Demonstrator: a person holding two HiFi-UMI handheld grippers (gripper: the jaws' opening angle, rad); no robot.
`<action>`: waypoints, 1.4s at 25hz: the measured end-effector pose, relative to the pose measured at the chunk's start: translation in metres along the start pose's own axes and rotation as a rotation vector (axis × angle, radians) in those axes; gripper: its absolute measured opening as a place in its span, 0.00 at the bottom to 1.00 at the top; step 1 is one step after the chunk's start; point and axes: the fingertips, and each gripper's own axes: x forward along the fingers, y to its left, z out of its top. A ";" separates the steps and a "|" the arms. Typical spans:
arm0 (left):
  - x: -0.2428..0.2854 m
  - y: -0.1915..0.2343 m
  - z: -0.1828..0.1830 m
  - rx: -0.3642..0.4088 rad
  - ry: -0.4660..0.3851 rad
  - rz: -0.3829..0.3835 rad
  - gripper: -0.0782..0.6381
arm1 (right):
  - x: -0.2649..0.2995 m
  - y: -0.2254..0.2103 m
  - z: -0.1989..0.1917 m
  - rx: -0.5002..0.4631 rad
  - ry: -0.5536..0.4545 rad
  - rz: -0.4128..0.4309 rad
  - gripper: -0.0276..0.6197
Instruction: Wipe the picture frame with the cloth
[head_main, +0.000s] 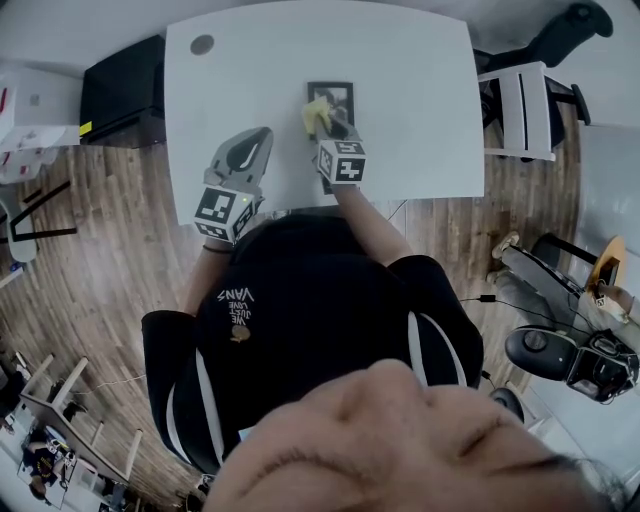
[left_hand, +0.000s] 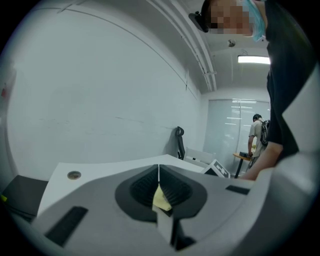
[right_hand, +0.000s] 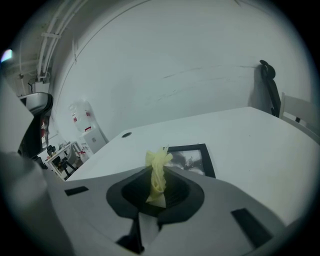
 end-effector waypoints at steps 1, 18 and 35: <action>0.001 0.000 0.000 -0.002 0.001 -0.004 0.13 | -0.001 -0.003 0.000 0.002 0.000 -0.007 0.12; 0.031 -0.019 0.009 0.002 -0.010 -0.075 0.13 | -0.037 -0.083 -0.001 0.022 -0.012 -0.162 0.12; 0.039 -0.024 0.010 -0.002 -0.011 -0.089 0.13 | -0.052 -0.101 0.007 0.050 -0.046 -0.194 0.12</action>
